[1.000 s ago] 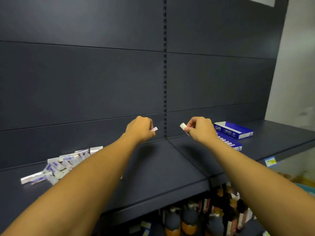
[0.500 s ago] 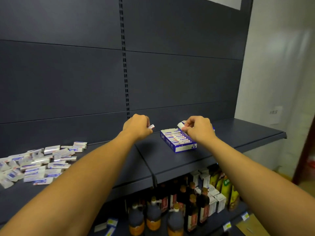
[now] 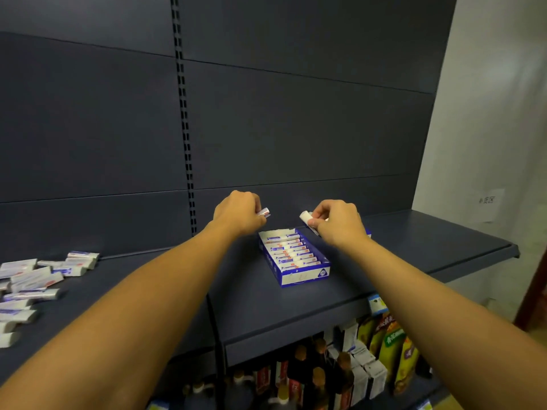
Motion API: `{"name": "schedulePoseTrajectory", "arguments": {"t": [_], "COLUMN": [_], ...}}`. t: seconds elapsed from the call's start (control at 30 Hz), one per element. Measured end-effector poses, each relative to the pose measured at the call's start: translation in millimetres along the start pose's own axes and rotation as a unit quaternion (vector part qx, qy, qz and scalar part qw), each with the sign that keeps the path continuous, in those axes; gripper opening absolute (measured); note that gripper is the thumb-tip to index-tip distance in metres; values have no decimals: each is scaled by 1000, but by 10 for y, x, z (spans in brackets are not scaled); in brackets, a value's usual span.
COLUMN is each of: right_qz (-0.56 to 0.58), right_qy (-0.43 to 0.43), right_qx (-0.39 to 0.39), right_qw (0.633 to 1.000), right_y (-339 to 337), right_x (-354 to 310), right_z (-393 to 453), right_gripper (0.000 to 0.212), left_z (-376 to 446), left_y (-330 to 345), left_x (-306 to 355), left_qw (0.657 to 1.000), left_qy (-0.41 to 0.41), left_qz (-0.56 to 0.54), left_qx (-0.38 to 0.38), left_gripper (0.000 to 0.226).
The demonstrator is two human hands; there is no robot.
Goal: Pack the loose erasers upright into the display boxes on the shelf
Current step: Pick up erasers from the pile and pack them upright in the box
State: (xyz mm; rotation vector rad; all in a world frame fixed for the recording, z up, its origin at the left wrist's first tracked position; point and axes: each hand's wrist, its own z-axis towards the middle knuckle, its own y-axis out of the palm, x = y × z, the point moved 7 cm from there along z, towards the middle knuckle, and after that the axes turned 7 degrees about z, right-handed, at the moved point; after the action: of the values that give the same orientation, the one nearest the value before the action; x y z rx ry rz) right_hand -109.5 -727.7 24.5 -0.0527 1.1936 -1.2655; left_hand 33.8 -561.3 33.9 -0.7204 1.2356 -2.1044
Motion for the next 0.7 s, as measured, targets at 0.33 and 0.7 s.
{"name": "schedulePoseTrajectory", "arguments": {"t": [0.33, 0.7], "right_qz": [94, 129], "right_qy": [-23, -141], "right_qx": [-19, -117], "right_qw": [995, 975], "right_y": [542, 1007], "right_x": [373, 376], "right_z": [620, 974], "right_gripper": [8, 7], "left_z": [307, 271], "left_y": [531, 834], "left_x": [-247, -352], "left_qw": [990, 981], "left_qy": [-46, -53], "left_qz": [-124, -116], "left_qx": [37, 144], "left_gripper": [11, 12]}}
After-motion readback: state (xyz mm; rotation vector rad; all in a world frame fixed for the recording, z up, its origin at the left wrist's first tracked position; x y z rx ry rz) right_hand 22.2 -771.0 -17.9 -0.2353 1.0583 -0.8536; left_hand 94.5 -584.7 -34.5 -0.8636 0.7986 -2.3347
